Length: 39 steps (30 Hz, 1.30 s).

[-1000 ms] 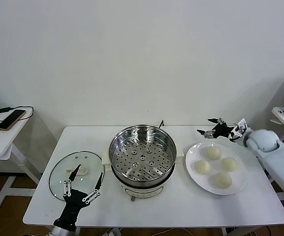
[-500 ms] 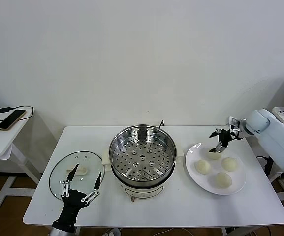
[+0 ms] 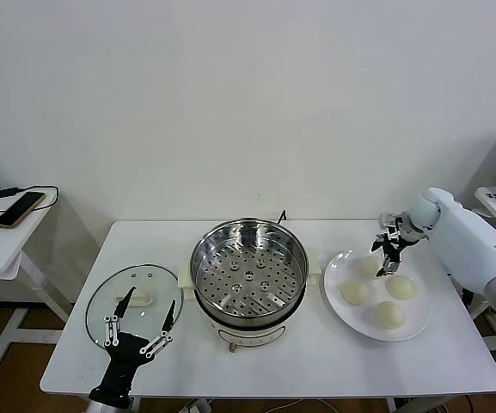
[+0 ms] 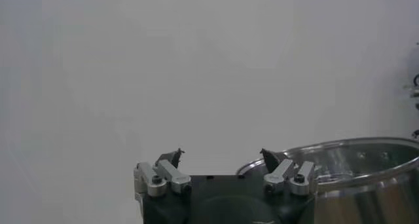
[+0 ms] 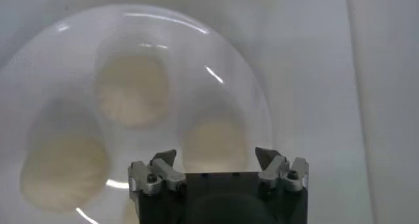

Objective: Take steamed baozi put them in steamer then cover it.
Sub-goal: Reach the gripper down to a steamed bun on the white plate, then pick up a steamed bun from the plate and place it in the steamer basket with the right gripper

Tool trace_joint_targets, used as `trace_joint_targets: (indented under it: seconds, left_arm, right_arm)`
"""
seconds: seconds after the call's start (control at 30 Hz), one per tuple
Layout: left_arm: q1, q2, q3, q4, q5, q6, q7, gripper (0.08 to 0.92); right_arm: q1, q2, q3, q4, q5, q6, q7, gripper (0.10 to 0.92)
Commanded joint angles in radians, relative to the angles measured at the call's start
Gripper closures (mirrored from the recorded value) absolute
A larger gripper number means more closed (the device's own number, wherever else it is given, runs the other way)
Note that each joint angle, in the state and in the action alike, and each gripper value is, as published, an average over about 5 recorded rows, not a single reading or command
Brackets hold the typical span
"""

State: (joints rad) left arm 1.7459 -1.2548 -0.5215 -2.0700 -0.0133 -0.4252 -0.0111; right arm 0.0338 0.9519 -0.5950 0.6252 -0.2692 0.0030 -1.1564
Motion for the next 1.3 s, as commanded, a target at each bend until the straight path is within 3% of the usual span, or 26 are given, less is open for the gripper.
trace_joint_targets:
  seconds: [0.03, 0.53, 0.67, 0.8, 1.03, 1.3]
  left_arm:
    - [0.001, -0.001, 0.001, -0.001, 0.000, -0.001, -0.002, 0.177]
    - [-0.001, 0.001, -0.006, -0.013, 0.000, 0.001, -0.007, 0.177]
    - [-0.003, 0.000, -0.006, -0.022, 0.000, 0.006, -0.008, 0.177]
    - [-0.005, 0.001, -0.003, -0.034, 0.000, 0.010, -0.008, 0.177]
    - [-0.005, 0.001, 0.002, -0.057, 0.000, 0.021, -0.009, 0.177]
    - [0.010, -0.006, -0.003, -0.081, 0.000, 0.024, -0.012, 0.177]
  right_arm:
    - [0.006, 0.036, -0.012, -0.049, -0.070, 0.015, 0.011, 0.204]
    - [-0.002, 0.035, -0.008, -0.043, -0.044, 0.025, 0.034, 0.351]
    - [0.014, -0.016, -0.030, 0.050, 0.014, 0.021, 0.023, 0.355]
    - [0.083, -0.111, -0.094, 0.245, 0.134, 0.029, -0.007, 0.355]
    - [0.328, -0.191, -0.234, 0.501, 0.218, 0.302, -0.061, 0.355]
    - [0.589, -0.102, -0.412, 0.690, 0.264, 0.528, -0.073, 0.347]
